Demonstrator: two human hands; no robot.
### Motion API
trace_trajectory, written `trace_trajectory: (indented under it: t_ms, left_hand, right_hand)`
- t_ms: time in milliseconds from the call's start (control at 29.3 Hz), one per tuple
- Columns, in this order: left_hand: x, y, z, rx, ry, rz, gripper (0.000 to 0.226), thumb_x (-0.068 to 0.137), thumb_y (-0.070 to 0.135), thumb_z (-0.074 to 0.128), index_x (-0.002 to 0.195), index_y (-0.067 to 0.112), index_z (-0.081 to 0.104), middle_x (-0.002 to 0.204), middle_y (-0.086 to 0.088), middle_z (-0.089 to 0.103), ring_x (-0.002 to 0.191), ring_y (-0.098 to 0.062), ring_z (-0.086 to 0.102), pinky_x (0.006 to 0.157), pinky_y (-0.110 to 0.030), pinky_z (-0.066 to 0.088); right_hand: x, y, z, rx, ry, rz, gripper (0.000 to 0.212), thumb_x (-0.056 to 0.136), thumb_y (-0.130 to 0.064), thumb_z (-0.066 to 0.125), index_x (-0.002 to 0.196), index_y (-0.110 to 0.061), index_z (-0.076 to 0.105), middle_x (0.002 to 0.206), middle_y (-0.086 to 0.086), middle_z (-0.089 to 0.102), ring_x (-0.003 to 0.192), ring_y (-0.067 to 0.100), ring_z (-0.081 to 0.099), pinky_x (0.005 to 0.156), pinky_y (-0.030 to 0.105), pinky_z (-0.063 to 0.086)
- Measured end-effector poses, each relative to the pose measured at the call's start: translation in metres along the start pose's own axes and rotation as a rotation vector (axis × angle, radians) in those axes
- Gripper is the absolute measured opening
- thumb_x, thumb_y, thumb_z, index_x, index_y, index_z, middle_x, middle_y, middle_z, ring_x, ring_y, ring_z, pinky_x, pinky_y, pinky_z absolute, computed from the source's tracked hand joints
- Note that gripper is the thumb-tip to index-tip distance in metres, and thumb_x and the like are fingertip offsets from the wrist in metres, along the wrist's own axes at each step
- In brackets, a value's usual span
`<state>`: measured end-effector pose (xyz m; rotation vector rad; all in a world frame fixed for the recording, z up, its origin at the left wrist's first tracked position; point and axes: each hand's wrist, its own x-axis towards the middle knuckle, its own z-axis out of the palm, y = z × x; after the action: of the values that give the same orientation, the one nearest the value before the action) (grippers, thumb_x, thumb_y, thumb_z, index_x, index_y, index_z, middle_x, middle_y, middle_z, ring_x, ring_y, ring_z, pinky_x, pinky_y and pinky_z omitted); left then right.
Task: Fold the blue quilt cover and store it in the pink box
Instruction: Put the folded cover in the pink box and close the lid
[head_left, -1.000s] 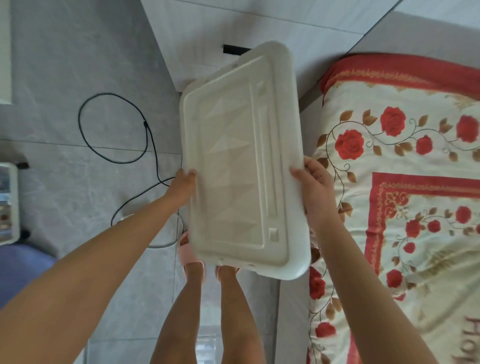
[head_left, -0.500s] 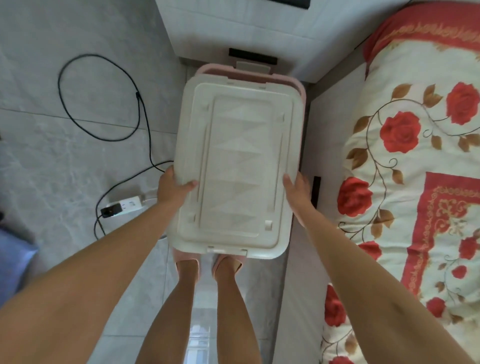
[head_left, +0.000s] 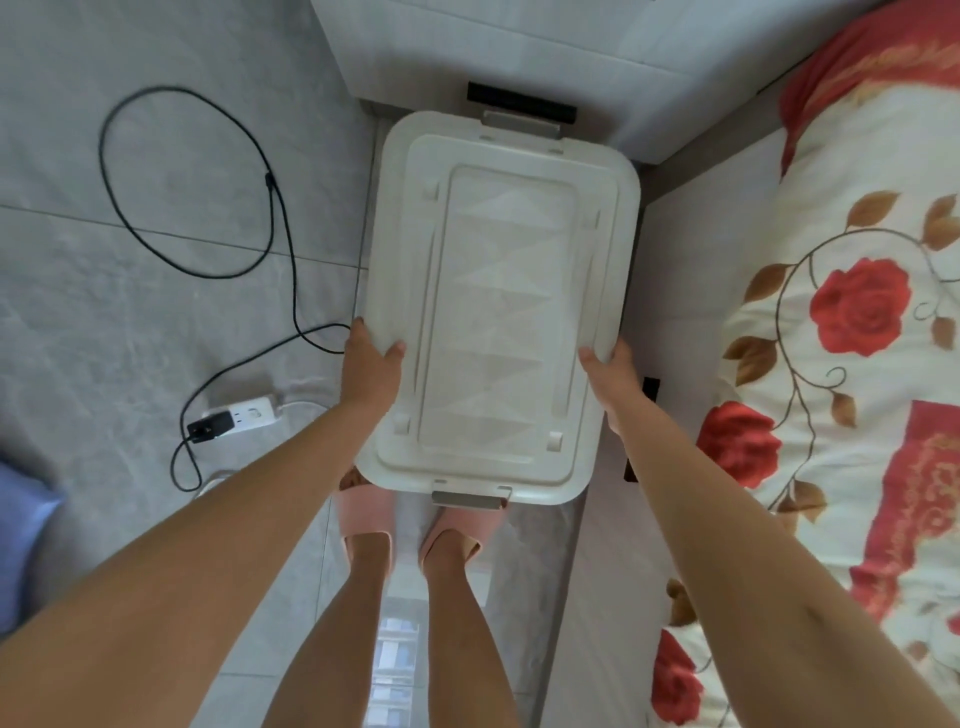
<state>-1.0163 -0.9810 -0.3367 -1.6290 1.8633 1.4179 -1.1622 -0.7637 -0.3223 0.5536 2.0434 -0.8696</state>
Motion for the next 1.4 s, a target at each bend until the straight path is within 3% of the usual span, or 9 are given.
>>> trace_trajectory:
  t_ms: [137,273,376,615,820,991,1162,1298,1401]
  left_hand:
    - [0.001,0.021,0.002,0.100,-0.064,-0.150,0.099,0.081,0.036,0.072,0.148,0.002,0.007,0.151,-0.018,0.016,0.140,-0.034,0.018,0.115,-0.042,0.020]
    - [0.000,0.029,0.004,0.216,-0.063,-0.178,0.117,0.070,0.041,0.081,0.146,0.004,0.000,0.150,-0.017,0.010,0.140,-0.034,0.010,0.113,-0.045,0.018]
    - [0.003,0.024,0.008,0.226,-0.038,-0.200,0.119,0.068,0.042,0.081,0.146,0.006,-0.001,0.150,-0.017,0.008,0.140,-0.034,0.010,0.113,-0.051,0.020]
    - [0.015,0.037,0.005,0.307,-0.110,-0.300,0.123,0.072,0.046,0.078,0.146,0.000,-0.009,0.152,-0.022,-0.002,0.142,-0.036,0.001,0.117,-0.043,0.011]
    - [0.014,0.034,0.007,0.325,-0.088,-0.304,0.120,0.069,0.045,0.080,0.145,0.001,-0.002,0.149,-0.020,0.006,0.139,-0.033,0.009,0.113,-0.041,0.017]
    - [0.016,0.035,0.006,0.334,-0.120,-0.330,0.123,0.069,0.048,0.079,0.145,0.002,-0.006,0.149,-0.021,0.002,0.139,-0.035,0.007,0.115,-0.043,0.019]
    - [0.021,0.030,0.008,0.392,-0.109,-0.331,0.124,0.066,0.052,0.079,0.143,0.003,-0.005,0.147,-0.019,0.005,0.137,-0.034,0.011,0.112,-0.052,0.023]
    - [0.022,0.029,0.007,0.391,-0.103,-0.319,0.120,0.067,0.052,0.078,0.142,0.004,-0.003,0.145,-0.018,0.007,0.135,-0.033,0.013,0.110,-0.053,0.026]
    - [0.021,0.028,0.008,0.395,-0.102,-0.318,0.121,0.067,0.052,0.078,0.142,0.004,-0.003,0.146,-0.018,0.006,0.136,-0.034,0.013,0.111,-0.054,0.025]
  right_hand:
    - [0.002,-0.027,-0.006,-0.297,0.101,0.026,0.089,0.088,-0.020,0.066,0.152,-0.017,0.004,0.154,0.014,0.019,0.137,0.033,0.030,0.107,0.043,0.034]
    - [0.013,-0.091,-0.003,-0.896,0.167,-0.421,0.096,0.085,-0.021,0.066,0.152,-0.018,-0.003,0.158,0.012,-0.002,0.145,0.032,0.006,0.116,0.043,0.019]
    - [0.034,-0.148,0.015,-0.851,0.153,-0.607,0.097,0.085,-0.032,0.069,0.152,-0.013,0.001,0.160,0.010,0.001,0.147,0.027,0.003,0.118,0.040,0.011]
    - [0.074,-0.222,0.044,-1.075,0.012,-0.576,0.109,0.079,-0.038,0.073,0.152,-0.013,-0.003,0.160,0.009,0.006,0.147,0.029,0.003,0.119,0.045,0.005]
    - [0.075,-0.234,0.046,-1.256,0.026,-0.635,0.092,0.075,-0.044,0.074,0.147,-0.016,0.025,0.150,0.018,0.018,0.139,0.037,0.018,0.114,0.044,0.016]
    - [0.089,-0.237,0.046,-0.936,-0.168,-0.509,0.087,0.072,-0.020,0.079,0.145,-0.028,0.032,0.146,0.008,0.035,0.132,0.034,0.036,0.109,0.046,0.035]
    - [0.099,-0.243,0.049,-0.852,-0.243,-0.507,0.067,0.081,-0.012,0.067,0.140,-0.035,0.043,0.136,0.006,0.050,0.120,0.028,0.051,0.105,0.031,0.038]
    - [0.107,-0.234,0.053,-0.774,-0.174,-0.544,0.065,0.077,-0.010,0.069,0.133,-0.038,0.052,0.120,-0.001,0.058,0.114,0.025,0.055,0.104,0.029,0.039]
    - [0.108,-0.233,0.053,-0.891,-0.104,-0.609,0.063,0.079,-0.018,0.070,0.135,-0.037,0.050,0.124,0.000,0.049,0.121,0.027,0.048,0.110,0.034,0.033]
